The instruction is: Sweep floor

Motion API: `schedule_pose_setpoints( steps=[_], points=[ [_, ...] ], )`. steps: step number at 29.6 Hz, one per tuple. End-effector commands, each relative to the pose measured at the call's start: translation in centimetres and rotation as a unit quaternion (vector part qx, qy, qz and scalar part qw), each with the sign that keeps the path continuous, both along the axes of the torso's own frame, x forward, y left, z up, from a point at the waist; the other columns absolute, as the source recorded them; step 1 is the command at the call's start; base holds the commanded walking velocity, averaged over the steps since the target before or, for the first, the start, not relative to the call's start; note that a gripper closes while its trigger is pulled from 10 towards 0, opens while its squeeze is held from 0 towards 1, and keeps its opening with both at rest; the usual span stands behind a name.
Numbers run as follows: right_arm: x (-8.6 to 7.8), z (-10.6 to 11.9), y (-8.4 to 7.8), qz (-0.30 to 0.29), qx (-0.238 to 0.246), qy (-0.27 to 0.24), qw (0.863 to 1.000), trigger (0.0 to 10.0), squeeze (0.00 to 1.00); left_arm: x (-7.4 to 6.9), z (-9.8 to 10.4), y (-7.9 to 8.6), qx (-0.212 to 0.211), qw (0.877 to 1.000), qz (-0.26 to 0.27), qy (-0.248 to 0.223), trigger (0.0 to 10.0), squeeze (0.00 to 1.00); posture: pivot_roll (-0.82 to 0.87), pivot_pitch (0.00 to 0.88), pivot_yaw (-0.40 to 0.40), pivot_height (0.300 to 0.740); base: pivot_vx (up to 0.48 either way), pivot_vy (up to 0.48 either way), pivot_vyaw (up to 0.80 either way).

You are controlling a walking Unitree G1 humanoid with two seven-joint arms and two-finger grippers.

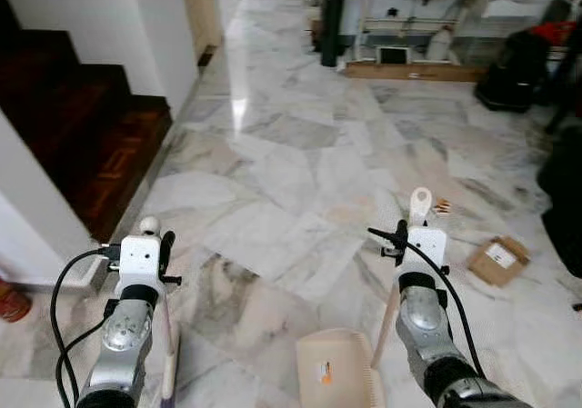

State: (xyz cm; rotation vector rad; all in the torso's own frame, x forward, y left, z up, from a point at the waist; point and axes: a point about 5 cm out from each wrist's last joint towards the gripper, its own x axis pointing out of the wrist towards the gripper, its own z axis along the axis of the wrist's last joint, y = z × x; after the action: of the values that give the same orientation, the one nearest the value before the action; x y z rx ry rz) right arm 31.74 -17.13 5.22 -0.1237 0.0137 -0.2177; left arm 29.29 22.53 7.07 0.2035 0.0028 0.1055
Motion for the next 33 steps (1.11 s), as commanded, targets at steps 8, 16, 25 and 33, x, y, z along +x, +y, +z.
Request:
schedule_pose_setpoints(
  steps=[8, 16, 25, 33],
  points=[
    [0.6, 1.3, -1.1, -0.002, -0.009, -0.032, 0.999, 10.0, 0.0, 1.3, 1.2, -0.9, 0.0, 1.0, -0.01, -0.025, 10.0, 0.0, 0.07, 0.0, 0.04, 0.74, 0.0, 0.0, -0.8],
    [0.7, 1.3, -1.7, -0.002, -0.014, -0.02, 1.0, 10.0, 0.0, 0.4, 0.6, 0.2, -0.003, 1.0, 0.011, -0.025, 10.0, 0.0, 0.08, 0.0, 0.004, 0.74, 0.0, 0.0, -0.8],
    [0.8, 1.6, -2.4, -0.009, -0.018, -0.025, 0.999, 10.0, 0.0, 1.0, 0.4, -0.7, -0.035, 0.999, 0.0, -0.014, 10.0, 0.0, 0.06, 0.0, 0.011, 0.74, 0.0, 0.0, -0.8],
    [0.9, 1.7, -1.8, 0.005, -0.021, -0.026, 0.999, 10.0, 0.0, 0.9, -0.3, -1.1, -0.056, 0.998, -0.013, 0.006, 10.0, 0.0, 0.07, 0.0, 0.005, 0.74, 0.0, 0.0, -0.37]
  ],
)
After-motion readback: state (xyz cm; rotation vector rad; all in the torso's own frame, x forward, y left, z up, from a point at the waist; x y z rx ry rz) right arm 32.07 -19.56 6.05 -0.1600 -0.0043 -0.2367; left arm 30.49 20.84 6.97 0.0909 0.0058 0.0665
